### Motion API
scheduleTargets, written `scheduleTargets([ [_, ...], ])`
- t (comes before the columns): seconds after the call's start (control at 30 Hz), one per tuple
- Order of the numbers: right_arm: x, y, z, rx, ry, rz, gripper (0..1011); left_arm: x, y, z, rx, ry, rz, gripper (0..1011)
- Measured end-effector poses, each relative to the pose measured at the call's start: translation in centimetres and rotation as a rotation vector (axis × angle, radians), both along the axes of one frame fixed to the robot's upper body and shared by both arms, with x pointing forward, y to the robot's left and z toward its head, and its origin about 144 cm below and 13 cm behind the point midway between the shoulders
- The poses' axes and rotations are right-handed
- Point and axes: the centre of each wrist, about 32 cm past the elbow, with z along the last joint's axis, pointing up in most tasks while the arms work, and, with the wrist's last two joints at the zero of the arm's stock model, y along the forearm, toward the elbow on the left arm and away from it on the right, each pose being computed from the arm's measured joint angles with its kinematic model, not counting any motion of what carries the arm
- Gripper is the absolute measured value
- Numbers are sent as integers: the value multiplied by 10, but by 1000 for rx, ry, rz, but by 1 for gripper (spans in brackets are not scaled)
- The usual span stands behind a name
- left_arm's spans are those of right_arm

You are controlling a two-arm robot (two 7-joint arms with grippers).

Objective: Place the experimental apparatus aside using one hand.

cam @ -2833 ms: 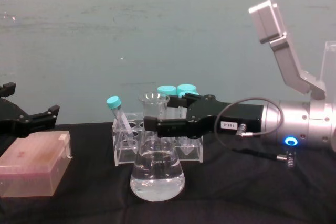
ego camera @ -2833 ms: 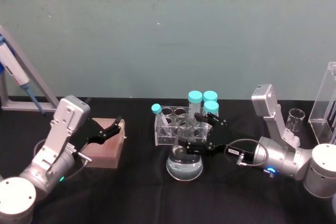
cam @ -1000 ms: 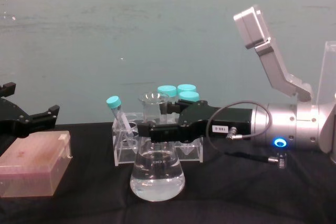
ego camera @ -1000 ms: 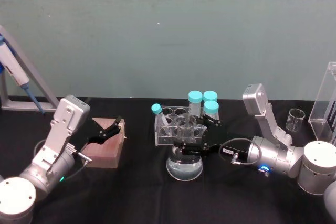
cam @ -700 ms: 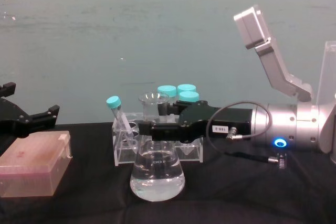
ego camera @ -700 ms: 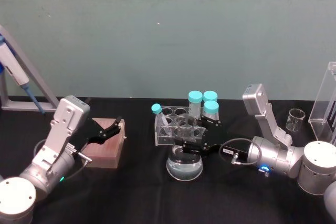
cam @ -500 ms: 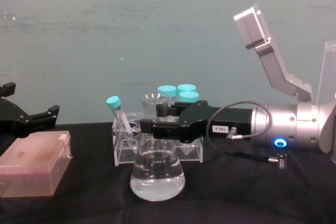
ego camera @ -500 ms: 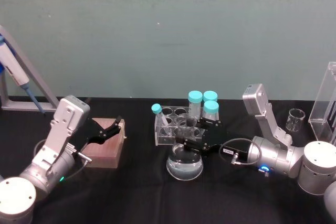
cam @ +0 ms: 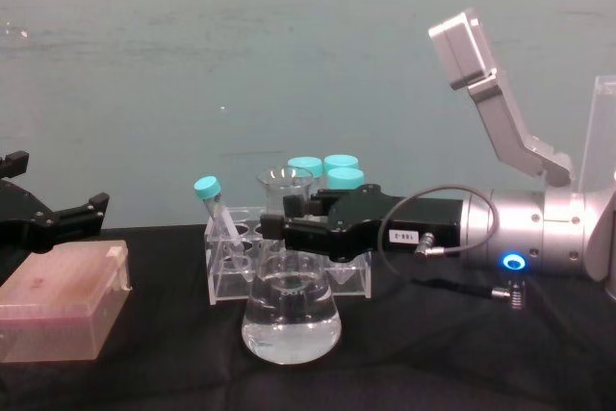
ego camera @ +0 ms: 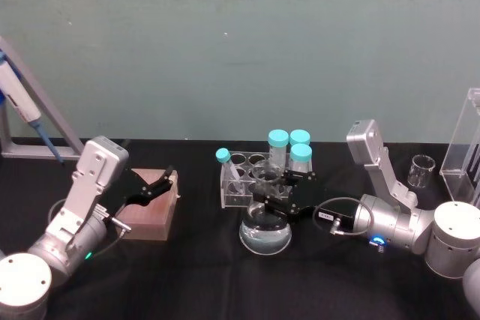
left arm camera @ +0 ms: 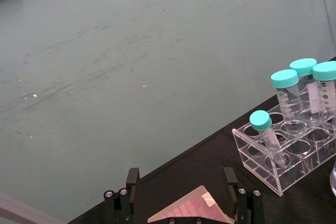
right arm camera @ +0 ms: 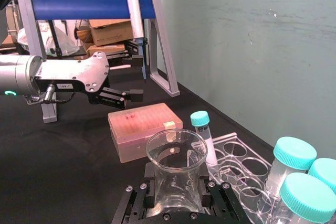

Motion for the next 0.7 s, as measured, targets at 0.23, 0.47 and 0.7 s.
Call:
scheduleTargets([
  [0.23, 0, 0, 0, 0, 0, 0, 458, 0, 0, 0, 0, 0, 0, 1000],
  [0.47, -1, 0, 0, -1, -9, 4, 458, 0, 0, 0, 0, 0, 0, 1000],
  [0.7, -4, -1, 2, 6, -26, 9, 458, 0, 0, 0, 0, 0, 0, 1000],
])
